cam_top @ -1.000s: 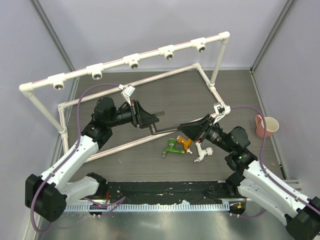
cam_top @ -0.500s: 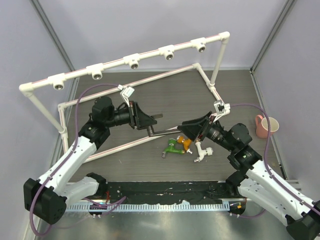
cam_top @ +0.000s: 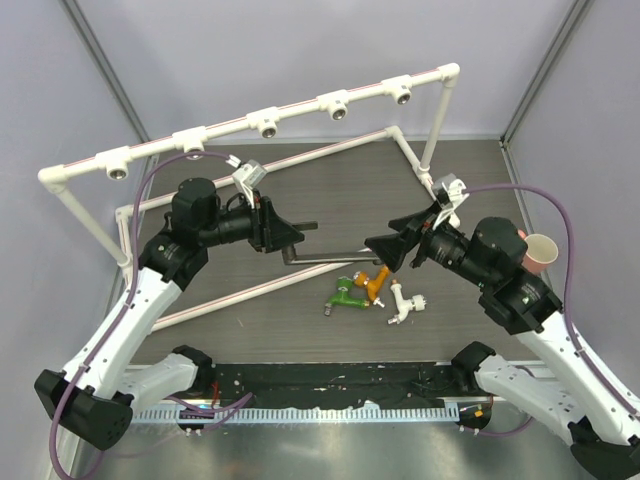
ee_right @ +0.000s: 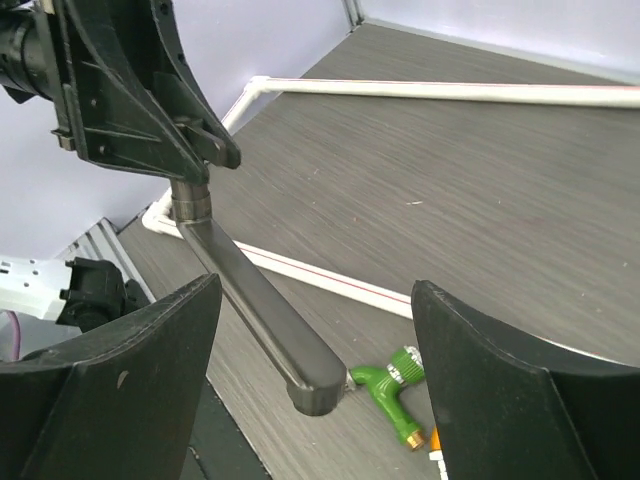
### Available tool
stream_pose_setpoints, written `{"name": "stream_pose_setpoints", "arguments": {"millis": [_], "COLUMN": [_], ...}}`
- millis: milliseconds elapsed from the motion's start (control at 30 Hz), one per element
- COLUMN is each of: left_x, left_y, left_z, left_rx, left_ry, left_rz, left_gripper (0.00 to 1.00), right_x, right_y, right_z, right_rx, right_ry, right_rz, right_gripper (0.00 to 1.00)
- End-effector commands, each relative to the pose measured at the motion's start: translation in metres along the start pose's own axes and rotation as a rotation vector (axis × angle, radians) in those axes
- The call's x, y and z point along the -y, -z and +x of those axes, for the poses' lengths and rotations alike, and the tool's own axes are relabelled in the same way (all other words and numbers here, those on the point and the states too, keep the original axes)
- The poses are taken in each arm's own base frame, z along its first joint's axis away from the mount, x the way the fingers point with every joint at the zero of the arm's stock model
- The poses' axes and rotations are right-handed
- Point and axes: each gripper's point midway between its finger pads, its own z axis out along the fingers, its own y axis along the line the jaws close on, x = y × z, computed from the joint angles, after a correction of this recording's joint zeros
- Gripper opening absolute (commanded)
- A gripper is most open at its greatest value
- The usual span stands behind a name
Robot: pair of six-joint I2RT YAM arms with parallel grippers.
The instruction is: Install the water faucets
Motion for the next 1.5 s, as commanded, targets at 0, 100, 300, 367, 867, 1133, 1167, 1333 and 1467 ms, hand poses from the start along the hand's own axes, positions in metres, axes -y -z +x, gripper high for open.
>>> {"name": "stream_pose_setpoints", "arguments": {"millis": [0,100,300,367,867,1133,1167,1333,1467], "left_x": [0.003,-0.001,-0.009,-0.011,0.008,0.033,0.034,0.031,0.019], "left_y": [0.009,0.008,0.007,0.006,0.012,0.019,0.019,0.021,0.024], "left_z": [-0.009,-0.005,0.002,0.004,0.011,0.011,0.011,0.008,-0.004], "left_rx": [0.018,0.008,-0.005,-0.009,-0.002,0.024,0.027,0.048,0.094], "left_ry": [-0.076,-0.074,-0.073,-0.069,-0.098,-0.130,-0.136,-0.151,-0.169], "left_rz": [-0.020,-0.035,-0.059,-0.063,0.036,0.160,0.165,0.134,0.031], "left_gripper": [0.00,0.00,0.00,0.00,0.00,0.00,0.00,0.35,0.93], "right_x": [-0.012,-0.034,-0.054,-0.061,-0.073,-0.083,-0.085,-0.076,-0.048], "right_y": [-0.006,-0.013,-0.043,-0.055,-0.071,-0.059,-0.057,-0.056,-0.054], "right_z": [-0.007,-0.003,0.022,0.042,0.116,0.118,0.119,0.107,0.091], "right_rx": [-0.109,-0.184,-0.317,-0.379,-0.604,-0.589,-0.589,-0.541,-0.496], "right_ry": [0.146,0.144,0.117,0.130,0.159,0.150,0.149,0.154,0.130], "right_rz": [-0.078,-0.219,-0.364,-0.389,-0.521,-0.601,-0.612,-0.560,-0.450], "right_gripper": [0.82,0.83,0.83,0.83,0.59,0.11,0.01,0.01,0.01]}}
